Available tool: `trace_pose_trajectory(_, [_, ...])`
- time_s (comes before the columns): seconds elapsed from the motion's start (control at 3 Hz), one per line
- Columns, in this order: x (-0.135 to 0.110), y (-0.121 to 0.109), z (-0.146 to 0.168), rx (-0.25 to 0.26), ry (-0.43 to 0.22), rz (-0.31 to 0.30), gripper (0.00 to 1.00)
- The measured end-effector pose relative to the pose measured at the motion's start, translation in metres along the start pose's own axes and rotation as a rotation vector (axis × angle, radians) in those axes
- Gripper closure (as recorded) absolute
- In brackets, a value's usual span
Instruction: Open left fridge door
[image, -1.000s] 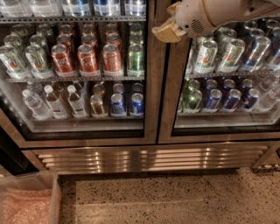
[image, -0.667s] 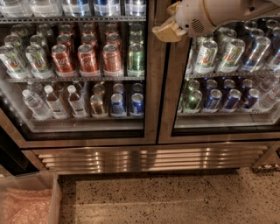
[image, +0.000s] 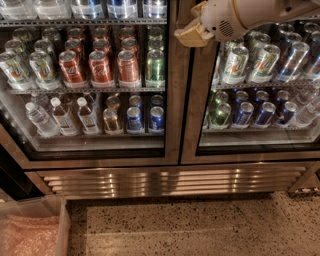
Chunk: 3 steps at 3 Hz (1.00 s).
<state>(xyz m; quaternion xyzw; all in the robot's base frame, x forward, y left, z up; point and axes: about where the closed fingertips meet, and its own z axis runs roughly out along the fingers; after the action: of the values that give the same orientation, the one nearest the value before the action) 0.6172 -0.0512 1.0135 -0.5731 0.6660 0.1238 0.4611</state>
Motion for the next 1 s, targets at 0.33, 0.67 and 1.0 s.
trace_pose_trajectory(0.33, [-0.0001, 0.0002, 0.0002, 0.0, 0.0, 0.0, 1.0])
trace_pose_trajectory(0.67, [-0.0005, 0.0005, -0.0005, -0.006, -0.005, 0.002, 1.0])
trace_pose_trajectory(1.0, [-0.0004, 0.0002, -0.0009, -0.007, -0.006, 0.004, 1.0])
